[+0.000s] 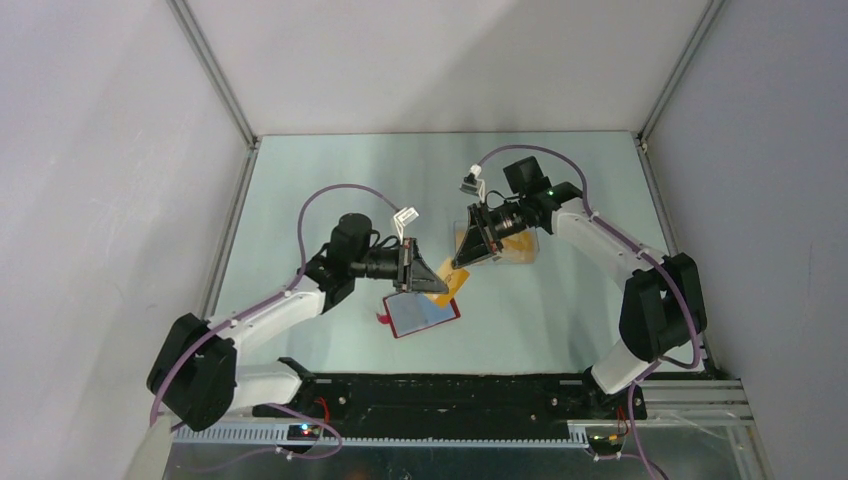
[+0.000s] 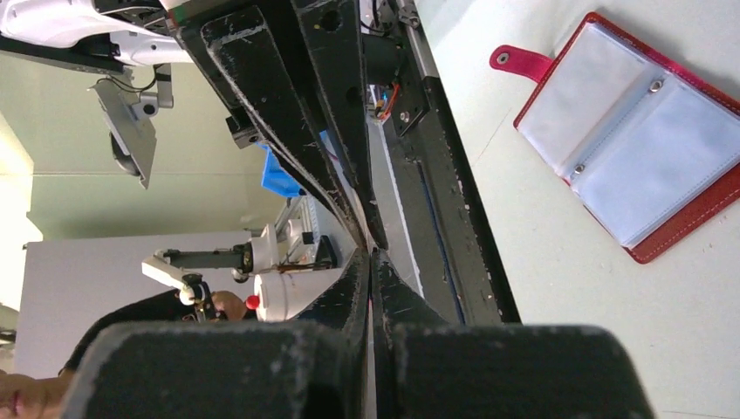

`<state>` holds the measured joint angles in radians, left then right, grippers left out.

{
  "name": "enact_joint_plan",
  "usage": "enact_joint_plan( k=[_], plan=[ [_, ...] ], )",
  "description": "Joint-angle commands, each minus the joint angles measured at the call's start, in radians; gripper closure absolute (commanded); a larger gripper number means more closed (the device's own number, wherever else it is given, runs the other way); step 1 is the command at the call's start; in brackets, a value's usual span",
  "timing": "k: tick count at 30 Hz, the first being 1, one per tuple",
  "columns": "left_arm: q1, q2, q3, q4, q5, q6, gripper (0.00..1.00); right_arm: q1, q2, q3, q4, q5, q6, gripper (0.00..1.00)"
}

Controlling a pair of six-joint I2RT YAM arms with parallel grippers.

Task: Put the credit cards into the card holder
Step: Insert the credit card into the card holder.

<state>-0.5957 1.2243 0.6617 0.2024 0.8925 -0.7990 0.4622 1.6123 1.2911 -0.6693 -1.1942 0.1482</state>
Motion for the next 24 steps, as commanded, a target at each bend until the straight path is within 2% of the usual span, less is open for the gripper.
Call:
enact_joint_plan(
  k=[1,2,5,6,7,8,10,12,16,24],
  plan=[
    [-0.003,-0.01,0.046,0.023,-0.024,0.014,0.98,0.002,0.007,0.051,-0.022,0.025,0.006,1.0],
    [-0.004,-0.014,0.043,0.022,-0.039,0.002,0.99,-0.004,0.006,0.053,-0.007,0.074,0.026,0.99],
    [-0.003,-0.06,0.035,0.023,-0.14,-0.035,1.0,-0.031,-0.029,0.028,0.068,0.189,0.166,0.69],
    [-0.003,-0.074,0.028,0.023,-0.199,-0.045,1.0,-0.052,-0.062,-0.008,0.136,0.232,0.248,0.51],
    [-0.004,-0.108,0.023,0.023,-0.23,-0.065,1.0,-0.073,-0.08,-0.031,0.182,0.246,0.297,0.44],
    [-0.004,-0.125,0.013,0.023,-0.299,-0.075,1.0,-0.082,-0.132,-0.097,0.305,0.243,0.403,0.34],
    [-0.005,-0.186,-0.013,0.029,-0.407,-0.118,1.0,-0.094,-0.181,-0.188,0.485,0.232,0.536,0.24],
    [-0.005,-0.257,-0.046,0.061,-0.484,-0.163,1.0,-0.085,-0.215,-0.242,0.612,0.236,0.628,0.19],
    [-0.004,-0.339,-0.113,0.173,-0.569,-0.249,1.0,-0.037,-0.227,-0.285,0.82,0.232,0.755,0.18],
    [-0.006,-0.407,-0.194,0.313,-0.599,-0.344,1.0,0.055,-0.133,-0.307,1.343,0.187,1.092,0.3]
  ],
)
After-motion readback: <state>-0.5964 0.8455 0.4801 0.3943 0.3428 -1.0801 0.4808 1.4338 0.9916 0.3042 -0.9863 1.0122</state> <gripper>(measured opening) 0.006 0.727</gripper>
